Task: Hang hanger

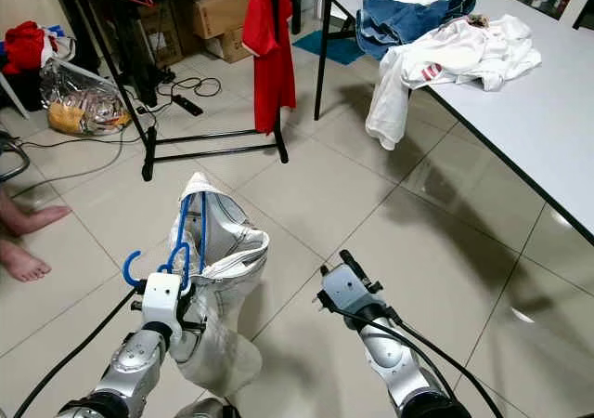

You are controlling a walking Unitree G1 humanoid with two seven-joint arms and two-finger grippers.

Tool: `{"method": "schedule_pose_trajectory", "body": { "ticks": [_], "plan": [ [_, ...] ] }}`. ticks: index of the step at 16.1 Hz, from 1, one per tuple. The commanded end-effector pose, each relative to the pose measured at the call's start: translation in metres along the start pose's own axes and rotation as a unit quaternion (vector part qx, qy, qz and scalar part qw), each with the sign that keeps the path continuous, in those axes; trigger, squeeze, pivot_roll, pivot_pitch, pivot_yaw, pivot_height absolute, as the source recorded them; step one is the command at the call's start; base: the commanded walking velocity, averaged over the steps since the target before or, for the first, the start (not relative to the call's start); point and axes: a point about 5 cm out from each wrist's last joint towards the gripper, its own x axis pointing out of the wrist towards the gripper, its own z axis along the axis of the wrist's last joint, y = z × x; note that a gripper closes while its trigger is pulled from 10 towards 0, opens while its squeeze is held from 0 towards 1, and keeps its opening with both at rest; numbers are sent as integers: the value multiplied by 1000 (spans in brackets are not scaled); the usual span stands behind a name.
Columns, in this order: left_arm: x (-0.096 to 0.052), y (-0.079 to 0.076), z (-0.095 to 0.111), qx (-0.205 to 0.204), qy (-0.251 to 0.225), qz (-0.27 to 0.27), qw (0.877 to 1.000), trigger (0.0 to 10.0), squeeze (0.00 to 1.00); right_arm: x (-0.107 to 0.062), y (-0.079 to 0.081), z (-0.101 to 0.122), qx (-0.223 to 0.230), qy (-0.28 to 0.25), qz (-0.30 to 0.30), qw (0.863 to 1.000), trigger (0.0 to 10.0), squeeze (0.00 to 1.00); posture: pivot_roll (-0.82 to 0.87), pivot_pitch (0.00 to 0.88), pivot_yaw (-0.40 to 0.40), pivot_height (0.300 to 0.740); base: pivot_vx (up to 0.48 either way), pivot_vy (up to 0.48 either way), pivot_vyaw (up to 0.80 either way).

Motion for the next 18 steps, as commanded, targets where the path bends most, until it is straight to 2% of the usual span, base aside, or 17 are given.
{"method": "schedule_pose_trajectory", "body": {
  "ticks": [1, 10, 12, 16, 18],
  "plan": [
    [4, 3, 14, -6, -36, 11, 999, 10000, 0, 1, 1, -1, -2, 2, 5, 1000, 10000, 0, -17, 0, 41, 740, 0, 0, 0],
    [3, 1, 15, -9, -50, 7, 999, 10000, 0, 0, 1, -1, 4, -1, 6, 1000, 10000, 0, -11, 0, 43, 740, 0, 0, 0],
    [3, 0, 16, -8, -54, 5, 999, 10000, 0, -1, 2, -3, 20, 4, -3, 1000, 10000, 0, -9, 0, 46, 740, 0, 0, 0],
    [1, -3, 11, 2, -45, -15, 999, 10000, 0, -8, -2, -11, 111, 14, -44, 993, 10000, 0, -13, 2, 54, 740, 0, 0, 0],
    [1, -1, 7, -6, -27, -12, 1000, 10000, 0, -11, 0, -15, 110, 19, -42, 993, 10000, 0, -14, 0, 47, 740, 0, 0, 0]
  ]
}}
